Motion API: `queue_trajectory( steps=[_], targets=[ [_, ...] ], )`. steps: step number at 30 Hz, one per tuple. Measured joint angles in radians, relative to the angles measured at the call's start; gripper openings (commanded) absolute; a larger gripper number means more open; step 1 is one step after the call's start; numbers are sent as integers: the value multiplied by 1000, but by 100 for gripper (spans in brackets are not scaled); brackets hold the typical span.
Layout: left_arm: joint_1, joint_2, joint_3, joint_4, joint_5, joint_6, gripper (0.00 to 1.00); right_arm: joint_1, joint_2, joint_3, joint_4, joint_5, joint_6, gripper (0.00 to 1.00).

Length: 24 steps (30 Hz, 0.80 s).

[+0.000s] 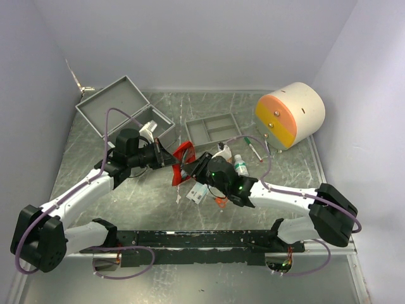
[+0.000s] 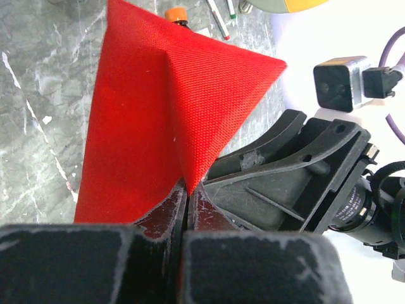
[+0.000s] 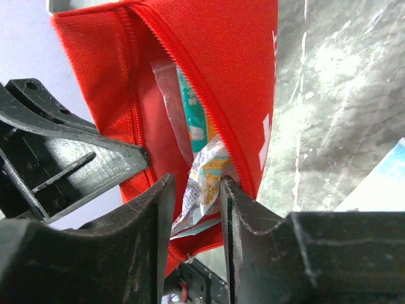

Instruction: Organize the medicine kit

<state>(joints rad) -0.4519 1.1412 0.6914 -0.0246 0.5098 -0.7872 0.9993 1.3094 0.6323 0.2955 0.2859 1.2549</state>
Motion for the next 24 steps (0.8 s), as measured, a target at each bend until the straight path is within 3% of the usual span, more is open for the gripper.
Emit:
queue_trajectory(
  steps=[5, 16, 24],
  targets=[
    [1, 7, 0, 1, 12, 6, 7, 2, -25, 34, -71, 26, -48, 41],
    [1, 29, 1, -10, 19, 47, 7, 2, -66, 150, -272, 35, -105, 21],
    [2, 36, 2, -24, 19, 68, 7, 2, 41, 242, -435, 32, -130, 19]
  ],
)
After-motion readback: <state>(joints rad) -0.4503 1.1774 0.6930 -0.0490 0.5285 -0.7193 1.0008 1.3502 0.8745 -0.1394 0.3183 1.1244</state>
